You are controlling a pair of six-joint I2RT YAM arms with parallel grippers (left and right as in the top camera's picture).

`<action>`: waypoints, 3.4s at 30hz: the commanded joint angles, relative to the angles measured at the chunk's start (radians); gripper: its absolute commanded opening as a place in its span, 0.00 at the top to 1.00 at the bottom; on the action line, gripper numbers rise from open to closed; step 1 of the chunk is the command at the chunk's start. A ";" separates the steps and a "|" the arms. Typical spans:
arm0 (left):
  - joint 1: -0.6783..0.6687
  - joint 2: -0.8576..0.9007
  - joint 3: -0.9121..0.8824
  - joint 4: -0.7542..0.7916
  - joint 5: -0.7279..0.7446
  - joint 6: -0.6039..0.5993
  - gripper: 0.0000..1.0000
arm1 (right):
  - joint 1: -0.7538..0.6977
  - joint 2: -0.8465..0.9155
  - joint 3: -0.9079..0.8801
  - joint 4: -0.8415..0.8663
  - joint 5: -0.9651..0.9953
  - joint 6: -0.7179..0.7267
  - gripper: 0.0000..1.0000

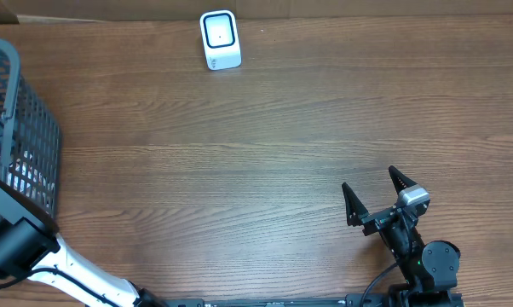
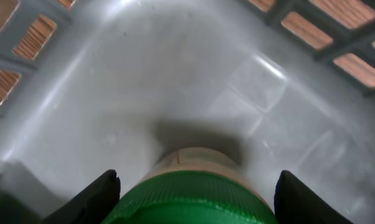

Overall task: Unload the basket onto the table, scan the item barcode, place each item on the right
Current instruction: 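Grasp the green-lidded jar in the basket with the left gripper, then carry the jar with the left gripper toward the white scanner, then set the jar down on the table and open the left gripper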

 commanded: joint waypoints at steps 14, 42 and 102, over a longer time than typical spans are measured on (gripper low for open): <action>-0.014 -0.359 0.129 -0.054 0.080 -0.165 0.67 | 0.005 -0.010 -0.011 0.005 0.001 0.003 0.00; -0.938 -0.563 0.111 -0.480 0.146 -0.183 0.72 | 0.005 -0.010 -0.011 0.005 0.001 0.003 0.00; -1.137 -0.330 0.413 -0.561 -0.110 -0.493 0.01 | 0.005 -0.010 -0.011 0.005 0.001 0.003 0.00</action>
